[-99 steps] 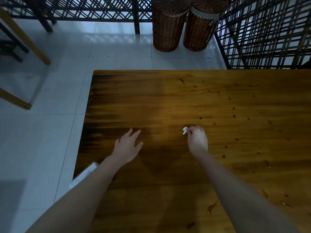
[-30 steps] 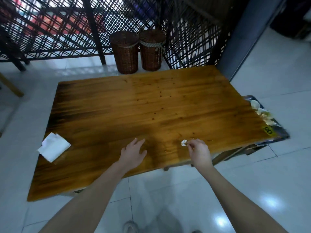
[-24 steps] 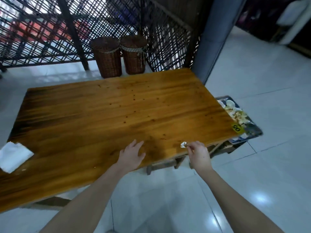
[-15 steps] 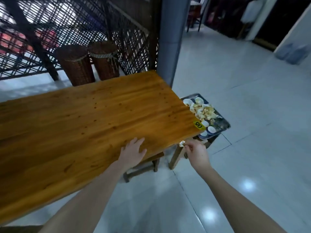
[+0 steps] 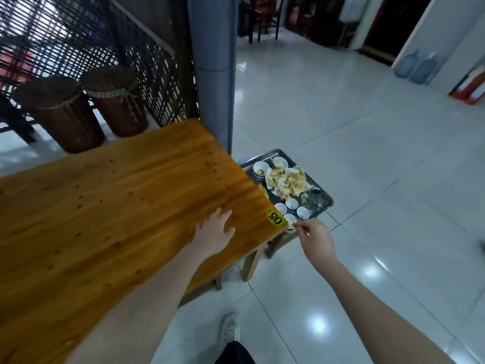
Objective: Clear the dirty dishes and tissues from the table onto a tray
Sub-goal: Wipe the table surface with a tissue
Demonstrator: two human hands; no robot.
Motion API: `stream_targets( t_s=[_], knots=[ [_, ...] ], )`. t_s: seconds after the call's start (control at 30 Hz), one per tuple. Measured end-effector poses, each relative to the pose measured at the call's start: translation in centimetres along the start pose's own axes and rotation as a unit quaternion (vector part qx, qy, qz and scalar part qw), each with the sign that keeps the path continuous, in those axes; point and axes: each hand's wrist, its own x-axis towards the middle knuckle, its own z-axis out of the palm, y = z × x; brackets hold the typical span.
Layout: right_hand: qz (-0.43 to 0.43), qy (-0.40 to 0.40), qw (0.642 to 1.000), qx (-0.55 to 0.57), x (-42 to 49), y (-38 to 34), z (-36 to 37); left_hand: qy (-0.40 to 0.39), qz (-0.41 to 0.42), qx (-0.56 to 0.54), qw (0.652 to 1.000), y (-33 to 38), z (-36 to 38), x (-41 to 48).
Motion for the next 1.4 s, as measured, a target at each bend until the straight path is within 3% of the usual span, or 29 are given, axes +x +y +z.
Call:
stream_targets(
  t_s=[0.27,0.5,0.8,1.17,1.4],
  knots=[
    [0.048,0.023,0.999,-0.006,10.6,2.4,-1.1,-0.016,0.014,0.005,1.0,3.8,-2.3,12.3],
    [0.067,-0.003,0.998,0.004,16.4,4.5,-1.1,-0.032,0.024,0.034,0.999,7.4,-2.2,18.6],
    [0.052,-0.103,0.993,0.008,25.3,8.8,-0.6,-0.005,-0.036,0.019,0.999,11.0,-0.6,24.9],
    [-0.09,-0.212,0.971,-0.065,33.3,11.3,-0.3,0.051,-0.154,-0.047,0.986,13.8,0.8,26.7],
    [-0.185,-0.227,0.954,-0.057,33.7,8.8,1.1,0.08,-0.199,-0.081,0.973,13.1,0.2,24.2]
  ],
)
